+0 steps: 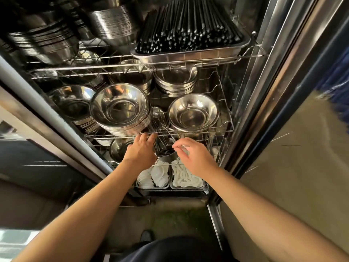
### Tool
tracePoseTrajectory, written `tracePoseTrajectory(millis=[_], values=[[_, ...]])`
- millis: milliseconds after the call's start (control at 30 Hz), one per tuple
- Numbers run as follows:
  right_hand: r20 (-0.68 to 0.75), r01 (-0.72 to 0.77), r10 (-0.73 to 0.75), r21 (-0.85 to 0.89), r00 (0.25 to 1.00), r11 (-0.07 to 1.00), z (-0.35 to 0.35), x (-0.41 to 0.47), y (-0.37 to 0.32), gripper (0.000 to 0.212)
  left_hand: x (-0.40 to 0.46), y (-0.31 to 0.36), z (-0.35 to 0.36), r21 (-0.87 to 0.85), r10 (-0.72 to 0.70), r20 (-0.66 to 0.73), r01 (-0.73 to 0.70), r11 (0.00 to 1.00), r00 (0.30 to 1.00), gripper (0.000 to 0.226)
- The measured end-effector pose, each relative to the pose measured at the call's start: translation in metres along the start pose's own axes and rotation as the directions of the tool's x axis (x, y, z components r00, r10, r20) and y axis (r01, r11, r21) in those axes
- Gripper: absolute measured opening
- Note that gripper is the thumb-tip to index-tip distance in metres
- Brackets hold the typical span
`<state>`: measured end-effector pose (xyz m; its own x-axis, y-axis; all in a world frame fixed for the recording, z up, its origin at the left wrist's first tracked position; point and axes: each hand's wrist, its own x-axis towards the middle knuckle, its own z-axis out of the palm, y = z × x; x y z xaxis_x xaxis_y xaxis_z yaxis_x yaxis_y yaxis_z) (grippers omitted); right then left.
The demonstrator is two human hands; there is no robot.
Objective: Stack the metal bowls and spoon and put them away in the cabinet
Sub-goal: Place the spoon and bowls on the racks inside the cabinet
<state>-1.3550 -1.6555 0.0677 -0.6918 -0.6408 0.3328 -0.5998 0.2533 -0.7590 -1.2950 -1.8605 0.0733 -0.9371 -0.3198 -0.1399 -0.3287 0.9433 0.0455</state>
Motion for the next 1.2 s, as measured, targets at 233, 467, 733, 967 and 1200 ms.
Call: tracePoseTrajectory(millis=[233, 467, 733, 967, 1200], values=[[0.116, -0.126, 0.134, -0.073, 0.984, 0.989, 0.034, 0.012, 0.043, 0.019, 0.002, -0.003, -0.002, -0.026, 0.021, 0.005, -0.021, 0.999, 1.0, 0.081], [0.184, -0.128, 0.17, -0.219, 0.968, 0.967, 0.061, 0.043, 0.074, 0.026, 0.004, -0.005, 0.001, 0.006, 0.015, 0.028, -0.015, 1.0, 0.999, 0.086], [0.361, -0.058, 0.256, -0.478, 0.897, 0.877, 0.09, 0.058, 0.105, 0.029, 0.007, -0.008, 0.002, -0.005, 0.023, 0.044, -0.023, 1.0, 0.999, 0.082], [0.417, -0.034, 0.275, -0.501, 0.866, 0.865, 0.09, 0.059, 0.121, 0.03, 0.008, -0.007, 0.001, -0.011, 0.027, 0.051, -0.026, 1.0, 0.998, 0.08], [0.481, -0.028, 0.314, -0.512, 0.818, 0.858, 0.085, 0.061, 0.118, 0.037, 0.007, -0.006, -0.002, -0.024, 0.019, 0.076, -0.017, 1.0, 0.997, 0.082]])
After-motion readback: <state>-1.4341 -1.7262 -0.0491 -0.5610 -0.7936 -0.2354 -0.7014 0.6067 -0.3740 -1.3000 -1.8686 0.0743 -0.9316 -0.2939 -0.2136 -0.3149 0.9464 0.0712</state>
